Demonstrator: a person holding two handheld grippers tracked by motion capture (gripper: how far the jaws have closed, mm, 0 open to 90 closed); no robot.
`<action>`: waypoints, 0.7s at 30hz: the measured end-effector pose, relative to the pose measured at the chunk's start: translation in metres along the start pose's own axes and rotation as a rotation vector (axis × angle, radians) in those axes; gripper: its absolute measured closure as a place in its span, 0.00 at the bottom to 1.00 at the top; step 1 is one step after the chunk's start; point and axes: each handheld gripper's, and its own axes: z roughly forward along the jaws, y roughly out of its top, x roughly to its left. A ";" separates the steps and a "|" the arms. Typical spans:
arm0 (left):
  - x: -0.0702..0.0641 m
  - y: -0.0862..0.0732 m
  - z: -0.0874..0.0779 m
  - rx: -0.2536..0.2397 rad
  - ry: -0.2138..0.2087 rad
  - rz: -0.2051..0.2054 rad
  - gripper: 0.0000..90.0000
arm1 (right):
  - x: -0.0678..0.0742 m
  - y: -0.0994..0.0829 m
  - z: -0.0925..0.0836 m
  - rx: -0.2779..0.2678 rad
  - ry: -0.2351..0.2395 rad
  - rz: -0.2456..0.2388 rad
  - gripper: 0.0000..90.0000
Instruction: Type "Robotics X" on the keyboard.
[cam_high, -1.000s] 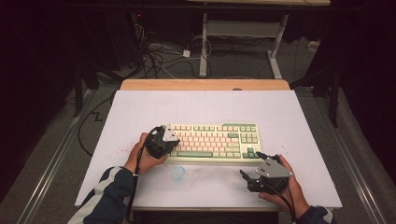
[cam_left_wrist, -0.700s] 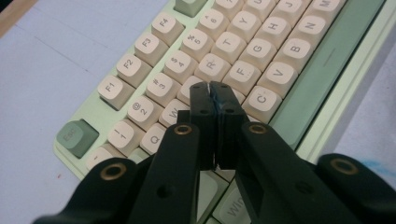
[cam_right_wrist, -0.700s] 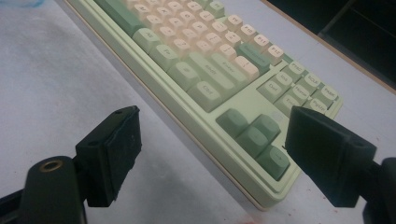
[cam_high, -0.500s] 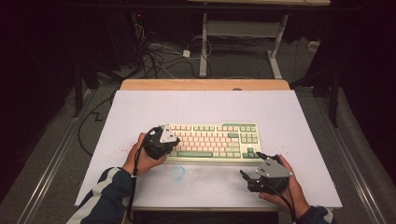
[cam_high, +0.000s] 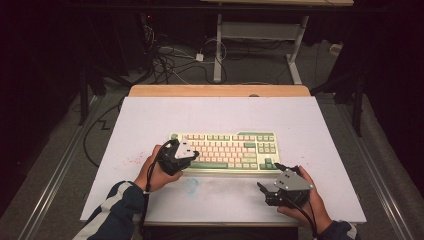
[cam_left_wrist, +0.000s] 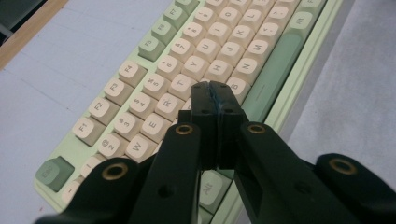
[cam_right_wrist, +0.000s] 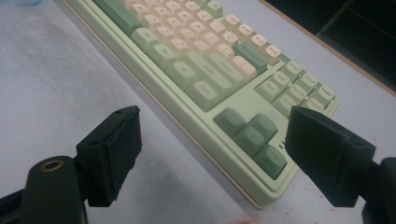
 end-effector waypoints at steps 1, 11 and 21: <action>-0.001 0.000 0.000 0.005 -0.003 0.002 0.96 | 0.000 0.000 0.000 0.000 0.000 0.000 0.21; -0.013 -0.004 0.008 0.026 -0.036 0.017 0.96 | 0.001 0.000 0.002 0.009 0.008 -0.007 0.22; -0.019 -0.012 0.016 0.063 -0.050 0.039 0.96 | 0.003 0.000 0.002 0.011 0.013 -0.014 0.23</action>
